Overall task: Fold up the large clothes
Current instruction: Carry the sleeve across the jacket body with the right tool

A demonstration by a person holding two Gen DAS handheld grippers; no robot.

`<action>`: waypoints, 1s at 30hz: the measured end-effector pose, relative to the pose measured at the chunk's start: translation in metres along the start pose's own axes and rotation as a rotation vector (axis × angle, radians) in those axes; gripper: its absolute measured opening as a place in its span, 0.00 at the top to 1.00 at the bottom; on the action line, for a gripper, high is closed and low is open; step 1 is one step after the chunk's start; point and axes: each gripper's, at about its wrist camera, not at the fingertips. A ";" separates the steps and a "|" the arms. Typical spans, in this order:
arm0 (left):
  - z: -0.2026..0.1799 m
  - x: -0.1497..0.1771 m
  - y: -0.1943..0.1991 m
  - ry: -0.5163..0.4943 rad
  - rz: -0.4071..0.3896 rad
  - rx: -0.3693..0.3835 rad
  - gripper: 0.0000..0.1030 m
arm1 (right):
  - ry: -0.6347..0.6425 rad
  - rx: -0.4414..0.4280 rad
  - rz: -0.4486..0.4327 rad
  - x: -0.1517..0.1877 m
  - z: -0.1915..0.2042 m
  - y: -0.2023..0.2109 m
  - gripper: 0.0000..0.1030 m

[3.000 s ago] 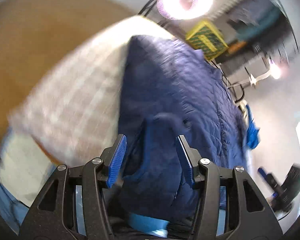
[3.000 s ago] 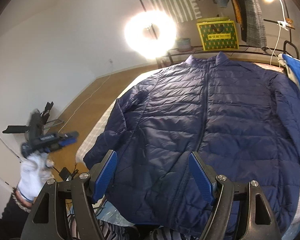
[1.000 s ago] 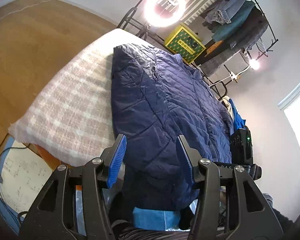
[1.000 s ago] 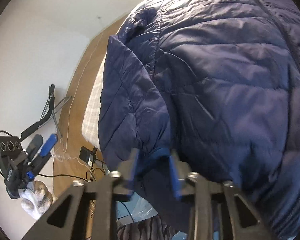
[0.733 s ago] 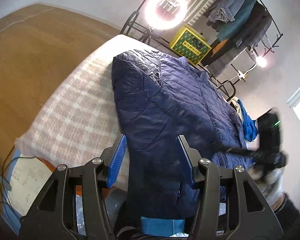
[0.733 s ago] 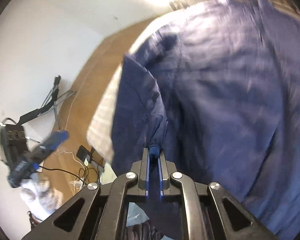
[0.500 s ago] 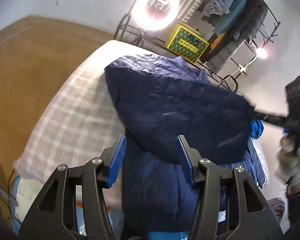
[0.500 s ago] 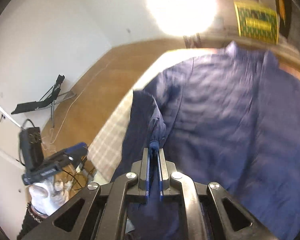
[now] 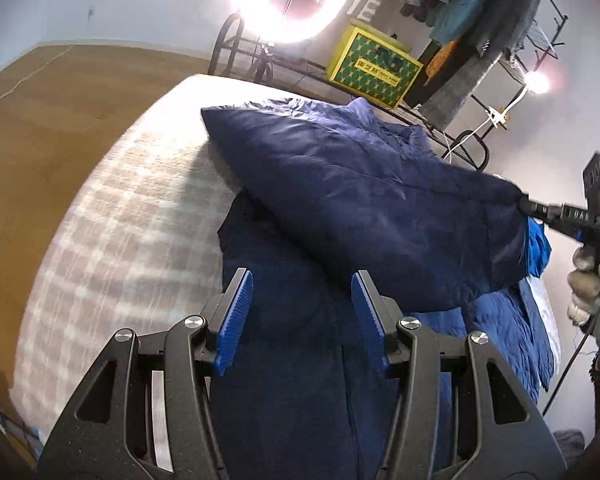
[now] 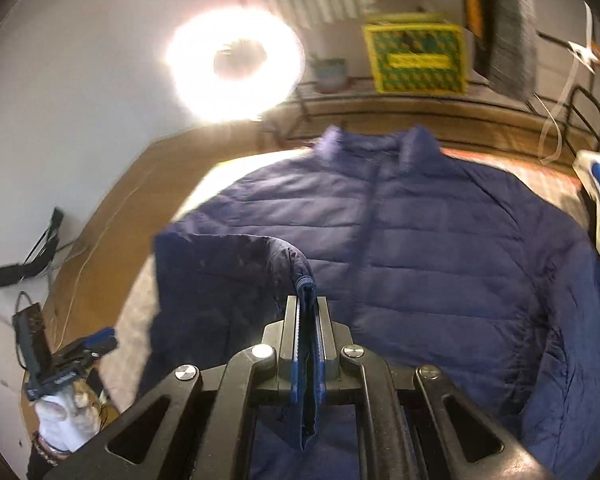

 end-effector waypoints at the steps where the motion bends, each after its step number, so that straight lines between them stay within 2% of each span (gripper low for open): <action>1: 0.000 -0.004 -0.009 0.002 0.008 -0.003 0.50 | -0.012 0.007 0.004 0.000 -0.010 -0.005 0.96; 6: -0.003 -0.028 -0.057 -0.011 0.041 -0.028 0.50 | -0.032 0.040 -0.005 -0.016 -0.045 -0.028 0.96; 10: 0.005 -0.054 -0.083 0.028 0.020 -0.032 0.50 | -0.020 0.068 -0.022 -0.027 -0.061 -0.048 0.96; 15: 0.012 -0.082 -0.116 0.039 0.005 -0.080 0.50 | -0.012 0.125 -0.009 -0.039 -0.084 -0.074 0.96; 21: 0.018 -0.082 -0.163 -0.009 0.060 -0.168 0.50 | -0.053 0.154 -0.127 -0.064 -0.114 -0.062 0.96; 22: 0.018 -0.079 -0.165 -0.019 0.047 -0.171 0.50 | -0.072 0.156 -0.139 -0.065 -0.122 -0.062 0.96; 26: 0.014 -0.076 -0.167 -0.058 0.034 -0.190 0.49 | -0.145 0.232 -0.072 -0.059 -0.161 -0.091 0.96; 30: 0.012 -0.073 -0.165 -0.062 0.029 -0.190 0.49 | -0.173 0.267 0.007 -0.045 -0.181 -0.116 0.96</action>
Point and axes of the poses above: each gripper's, at about its wrist camera, not at the fingertips, and y roughly against the way its jaws point, z to its left, x to its underside, and after that the axes turned 7 degrees about y, right-handed
